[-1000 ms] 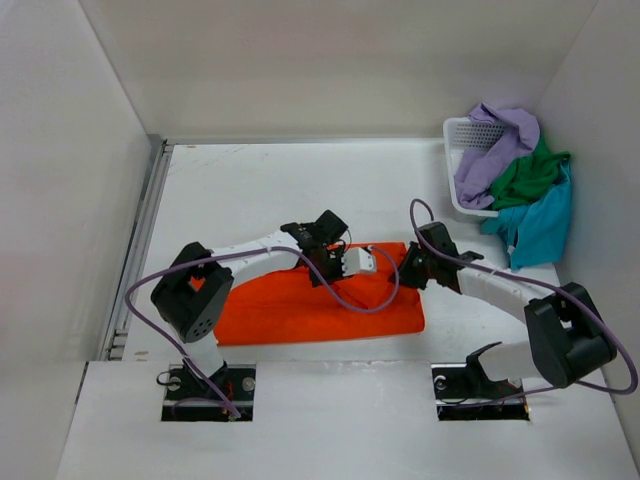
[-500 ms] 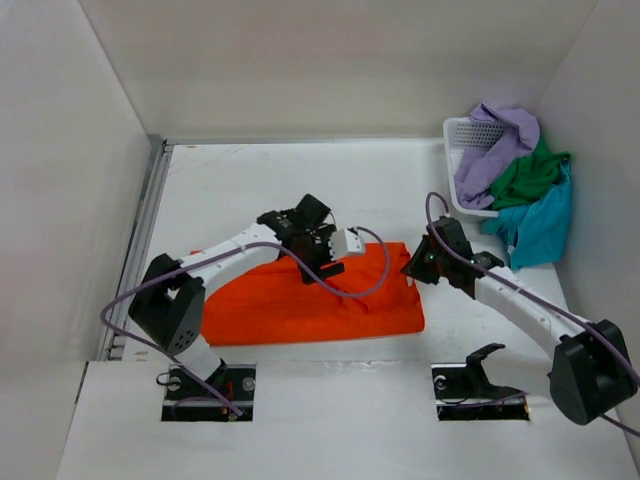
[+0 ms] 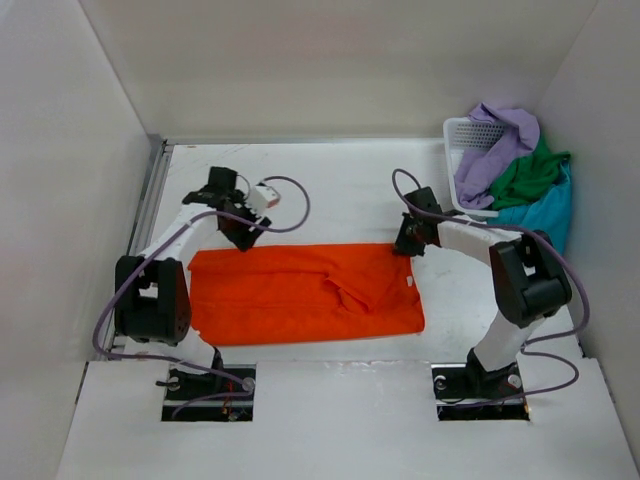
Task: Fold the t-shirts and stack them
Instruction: Rotate the tshirt 80 degrees
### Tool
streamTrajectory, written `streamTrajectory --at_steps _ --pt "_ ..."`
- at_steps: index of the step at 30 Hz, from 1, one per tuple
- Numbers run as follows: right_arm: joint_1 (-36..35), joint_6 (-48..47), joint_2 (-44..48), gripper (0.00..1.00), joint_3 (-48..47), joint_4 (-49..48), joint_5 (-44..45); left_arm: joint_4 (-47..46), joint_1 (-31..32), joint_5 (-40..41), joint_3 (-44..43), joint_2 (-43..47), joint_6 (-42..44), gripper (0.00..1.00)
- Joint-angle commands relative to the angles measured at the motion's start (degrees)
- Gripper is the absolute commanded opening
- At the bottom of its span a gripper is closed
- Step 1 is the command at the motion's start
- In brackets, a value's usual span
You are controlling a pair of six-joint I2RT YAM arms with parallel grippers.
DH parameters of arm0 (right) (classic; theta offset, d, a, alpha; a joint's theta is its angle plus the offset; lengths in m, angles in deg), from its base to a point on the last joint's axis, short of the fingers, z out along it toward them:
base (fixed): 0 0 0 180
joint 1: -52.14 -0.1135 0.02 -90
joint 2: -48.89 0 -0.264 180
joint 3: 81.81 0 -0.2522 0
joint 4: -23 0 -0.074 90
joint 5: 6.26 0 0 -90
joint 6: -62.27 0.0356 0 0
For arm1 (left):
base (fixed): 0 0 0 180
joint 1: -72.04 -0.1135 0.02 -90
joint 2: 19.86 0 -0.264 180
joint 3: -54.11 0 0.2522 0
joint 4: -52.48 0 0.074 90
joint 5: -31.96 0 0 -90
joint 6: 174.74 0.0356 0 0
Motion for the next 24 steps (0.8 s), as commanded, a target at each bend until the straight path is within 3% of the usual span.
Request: streamTrajectory --at_steps 1,6,12,16,20,24 --pt "0.66 -3.32 -2.43 0.12 -2.99 1.43 -0.41 -3.64 -7.91 6.68 2.32 -1.58 1.5 0.64" --pt "0.48 -5.95 -4.2 0.2 -9.31 8.01 1.53 -3.9 -14.25 8.71 2.5 -3.7 0.9 0.63" --pt "-0.66 -9.12 -3.31 0.52 -14.07 18.2 4.69 -4.51 -19.43 8.88 2.32 -3.43 1.68 0.66" --pt "-0.66 -10.44 -6.47 0.6 -15.73 21.29 5.13 -4.86 -21.81 9.59 2.41 -5.98 2.48 0.65" --pt "-0.66 -11.84 -12.88 0.62 -21.17 25.59 4.34 -5.21 -21.82 10.11 2.93 -7.47 2.56 0.64" --pt "-1.28 -12.37 -15.71 0.48 -24.44 29.11 3.11 -6.27 -21.81 9.94 3.99 -6.86 1.69 0.64"
